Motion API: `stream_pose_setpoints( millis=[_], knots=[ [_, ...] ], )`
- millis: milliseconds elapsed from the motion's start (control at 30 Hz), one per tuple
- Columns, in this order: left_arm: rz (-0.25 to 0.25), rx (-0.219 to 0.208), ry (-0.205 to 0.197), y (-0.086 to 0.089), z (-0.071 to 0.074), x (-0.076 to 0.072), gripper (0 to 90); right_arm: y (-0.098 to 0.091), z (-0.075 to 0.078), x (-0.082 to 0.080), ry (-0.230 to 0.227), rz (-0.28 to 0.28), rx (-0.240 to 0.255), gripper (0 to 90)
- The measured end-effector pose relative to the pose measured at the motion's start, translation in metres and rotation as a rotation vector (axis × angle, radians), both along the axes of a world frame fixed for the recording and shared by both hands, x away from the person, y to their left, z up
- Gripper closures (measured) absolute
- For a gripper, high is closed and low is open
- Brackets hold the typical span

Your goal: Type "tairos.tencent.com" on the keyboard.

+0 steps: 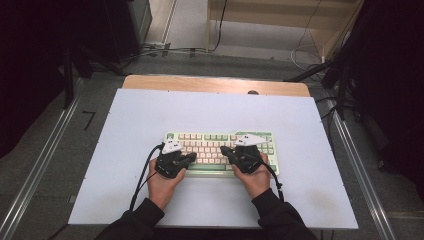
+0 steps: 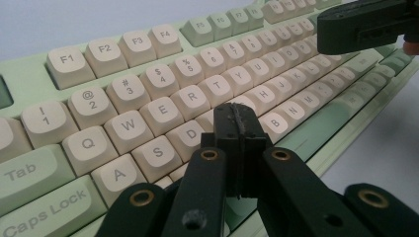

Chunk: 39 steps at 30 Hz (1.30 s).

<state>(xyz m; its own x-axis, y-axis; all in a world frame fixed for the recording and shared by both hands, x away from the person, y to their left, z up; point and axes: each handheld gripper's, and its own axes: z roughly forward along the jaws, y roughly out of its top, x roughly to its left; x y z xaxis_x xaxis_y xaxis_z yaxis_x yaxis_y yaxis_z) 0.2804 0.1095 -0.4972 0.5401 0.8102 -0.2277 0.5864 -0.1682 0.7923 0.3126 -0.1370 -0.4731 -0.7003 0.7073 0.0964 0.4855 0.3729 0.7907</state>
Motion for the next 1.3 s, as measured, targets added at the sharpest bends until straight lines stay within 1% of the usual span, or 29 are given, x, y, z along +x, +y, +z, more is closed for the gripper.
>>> stream_pose_setpoints(
  millis=[233, 300, 367, 400, 467, 533, 633, 733, 933, 1033, 1300],
  knots=[
    [0.0, 0.003, -0.003, 0.0, -0.001, 0.0, 90.0, 0.0, 0.0, 0.0, -0.001, 0.002, -0.001, 87.5],
    [-0.002, 0.015, 0.005, -0.001, -0.002, 0.0, 90.0, 0.0, 0.0, 0.0, -0.002, 0.002, -0.001, 87.5],
    [-0.002, 0.017, 0.005, -0.001, -0.002, 0.0, 90.0, 0.0, 0.0, 0.0, -0.001, 0.003, -0.003, 87.6],
    [0.002, 0.014, 0.004, -0.001, -0.002, 0.0, 90.0, 0.0, 0.0, 0.0, -0.002, 0.002, -0.002, 87.5],
    [0.005, 0.003, -0.011, 0.0, 0.0, -0.001, 90.0, 0.0, 0.0, 0.0, -0.003, 0.001, 0.0, 87.6],
    [0.015, -0.013, -0.024, 0.002, 0.003, 0.0, 90.0, 0.0, 0.0, 0.0, -0.004, 0.001, 0.0, 87.5],
    [0.026, -0.023, -0.033, 0.006, 0.006, 0.002, 90.0, 0.0, 0.0, 0.0, -0.002, 0.0, 0.0, 87.5],
    [0.04, -0.034, -0.028, 0.008, 0.005, 0.006, 90.0, 0.0, 0.0, 0.0, -0.001, 0.003, -0.001, 87.5],
    [0.066, -0.03, -0.04, 0.013, 0.006, 0.012, 90.0, 0.001, -0.001, -0.001, -0.001, 0.006, -0.004, 87.5],
    [0.084, -0.031, -0.041, 0.015, 0.004, 0.015, 90.0, 0.002, -0.001, -0.001, -0.001, 0.008, -0.005, 87.5],
    [0.105, -0.033, -0.035, 0.018, 0.002, 0.02, 90.0, 0.002, -0.001, -0.001, -0.002, 0.009, -0.004, 87.5]
  ],
)
